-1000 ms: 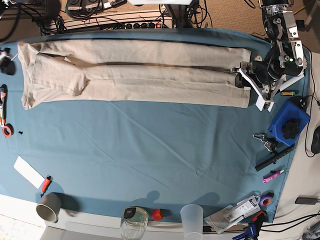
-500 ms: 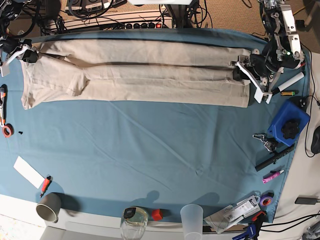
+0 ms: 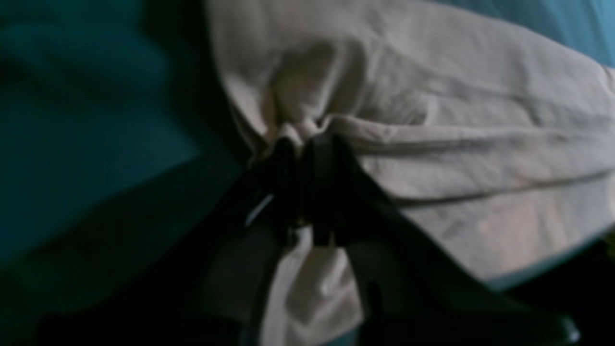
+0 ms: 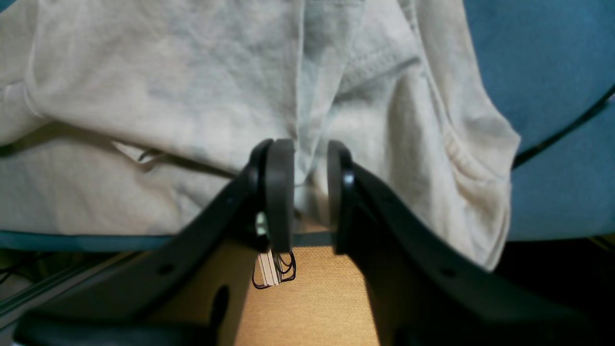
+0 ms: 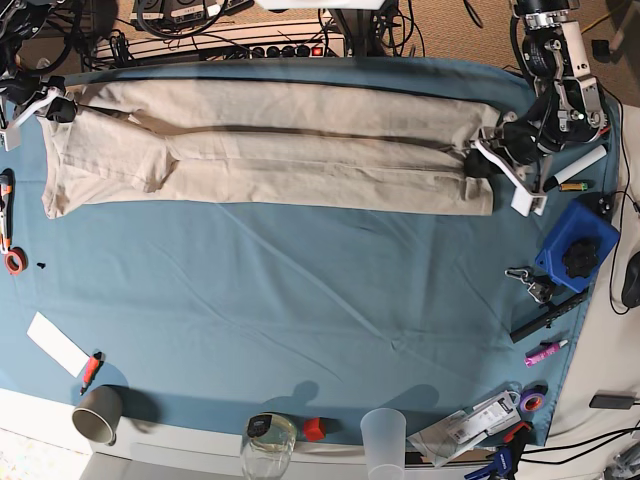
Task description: Fold the T-shirt properly
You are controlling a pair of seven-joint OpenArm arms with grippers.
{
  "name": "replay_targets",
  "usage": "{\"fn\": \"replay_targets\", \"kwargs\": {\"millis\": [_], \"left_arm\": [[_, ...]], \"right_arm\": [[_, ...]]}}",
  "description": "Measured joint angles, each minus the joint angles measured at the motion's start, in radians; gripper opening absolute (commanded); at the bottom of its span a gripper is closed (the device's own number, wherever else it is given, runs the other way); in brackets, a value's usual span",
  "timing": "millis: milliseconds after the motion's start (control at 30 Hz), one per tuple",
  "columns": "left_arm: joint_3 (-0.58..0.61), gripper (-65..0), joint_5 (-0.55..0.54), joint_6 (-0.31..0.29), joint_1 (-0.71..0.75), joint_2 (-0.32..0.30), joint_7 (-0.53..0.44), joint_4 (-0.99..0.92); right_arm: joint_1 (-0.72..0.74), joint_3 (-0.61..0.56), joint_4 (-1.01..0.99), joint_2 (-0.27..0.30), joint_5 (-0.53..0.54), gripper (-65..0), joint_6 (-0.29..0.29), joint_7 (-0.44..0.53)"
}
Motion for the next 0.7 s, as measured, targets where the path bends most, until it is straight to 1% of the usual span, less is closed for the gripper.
{"fn": "replay_targets", "kwargs": {"millis": [100, 300, 333, 400, 433, 467, 600, 700], "left_arm": [[0.007, -65.0, 0.011, 0.001, 0.003, 0.007, 0.063, 0.039], [0.023, -65.0, 0.077, 0.002, 0.039, 0.019, 0.146, 0.175], [0.023, -65.0, 0.082, 0.002, 0.043, 0.019, 0.151, 0.203], [0.022, -65.0, 0.093, 0.002, 0.042, 0.019, 0.129, 0.265], [0.022, -65.0, 0.092, -0.012, 0.038, 0.018, 0.108, 0.289], [0.021, -65.0, 0.083, -0.036, 0.036, 0.018, 0.099, 0.312], [0.022, -65.0, -0.027, -0.098, 0.041, 0.021, 0.107, 0.351], [0.022, -65.0, -0.072, -0.101, 0.040, 0.068, 0.114, 0.367]], "right_arm": [[0.000, 0.000, 0.000, 0.000, 0.000, -52.0, 0.000, 0.000], [0.000, 0.000, 0.000, 0.000, -0.003, -52.0, 0.000, 0.000], [0.000, 0.000, 0.000, 0.000, -0.003, -52.0, 0.000, 0.000], [0.000, 0.000, 0.000, 0.000, -0.003, -52.0, 0.000, 0.000], [0.000, 0.000, 0.000, 0.000, -0.003, -52.0, 0.000, 0.000], [0.000, 0.000, 0.000, 0.000, -0.003, -52.0, 0.000, 0.000], [0.000, 0.000, 0.000, 0.000, -0.003, -52.0, 0.000, 0.000], [0.000, 0.000, 0.000, 0.000, -0.003, -52.0, 0.000, 0.004]]}}
